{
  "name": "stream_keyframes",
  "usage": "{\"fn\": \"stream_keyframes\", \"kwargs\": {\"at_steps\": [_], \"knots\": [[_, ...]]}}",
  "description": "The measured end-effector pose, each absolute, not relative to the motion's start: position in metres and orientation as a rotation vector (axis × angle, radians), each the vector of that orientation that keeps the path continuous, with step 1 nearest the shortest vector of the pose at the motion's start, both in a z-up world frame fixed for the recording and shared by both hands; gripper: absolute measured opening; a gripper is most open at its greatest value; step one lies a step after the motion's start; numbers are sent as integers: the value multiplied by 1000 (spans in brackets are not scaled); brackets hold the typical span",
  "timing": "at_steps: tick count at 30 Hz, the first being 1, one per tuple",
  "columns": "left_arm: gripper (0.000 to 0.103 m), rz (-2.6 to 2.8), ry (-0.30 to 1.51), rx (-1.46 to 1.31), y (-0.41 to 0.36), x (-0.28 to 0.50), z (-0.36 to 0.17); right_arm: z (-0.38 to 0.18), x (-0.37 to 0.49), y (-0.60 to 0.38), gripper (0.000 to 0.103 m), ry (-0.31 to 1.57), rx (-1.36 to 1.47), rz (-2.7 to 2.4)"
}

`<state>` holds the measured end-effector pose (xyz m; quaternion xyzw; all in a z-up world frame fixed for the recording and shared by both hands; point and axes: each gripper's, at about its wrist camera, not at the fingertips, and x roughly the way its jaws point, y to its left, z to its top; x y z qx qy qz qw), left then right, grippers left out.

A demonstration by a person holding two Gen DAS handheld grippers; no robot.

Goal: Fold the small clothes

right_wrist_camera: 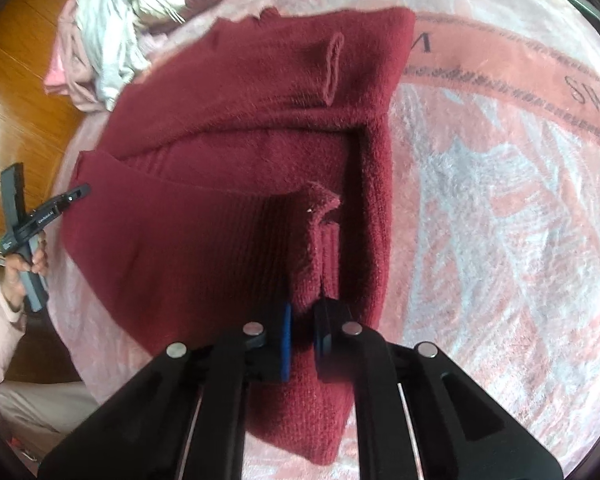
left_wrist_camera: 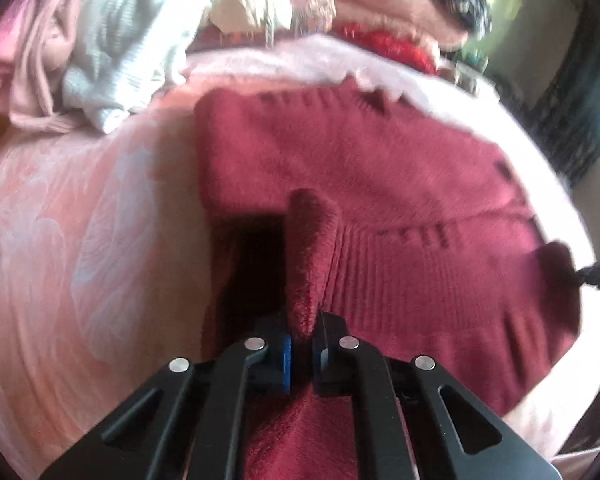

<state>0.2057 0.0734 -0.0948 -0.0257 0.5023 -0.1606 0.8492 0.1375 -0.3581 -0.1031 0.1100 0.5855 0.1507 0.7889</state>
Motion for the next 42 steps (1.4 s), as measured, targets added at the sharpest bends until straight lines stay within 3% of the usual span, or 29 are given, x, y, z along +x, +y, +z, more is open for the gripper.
{"fn": "stream_keyframes", "kwargs": {"at_steps": [16, 26, 34, 42], "knots": [[6, -311, 845, -258, 99, 222, -28, -39, 159, -383, 7, 1071, 337, 306], [6, -236, 789, -286, 93, 299, -12, -3, 247, -382, 7, 990, 294, 219], [6, -177, 804, -224, 71, 367, -32, -28, 334, -386, 7, 1004, 290, 95], [6, -118, 934, -117, 49, 412, -97, -91, 376, -381, 7, 1109, 242, 3]]}}
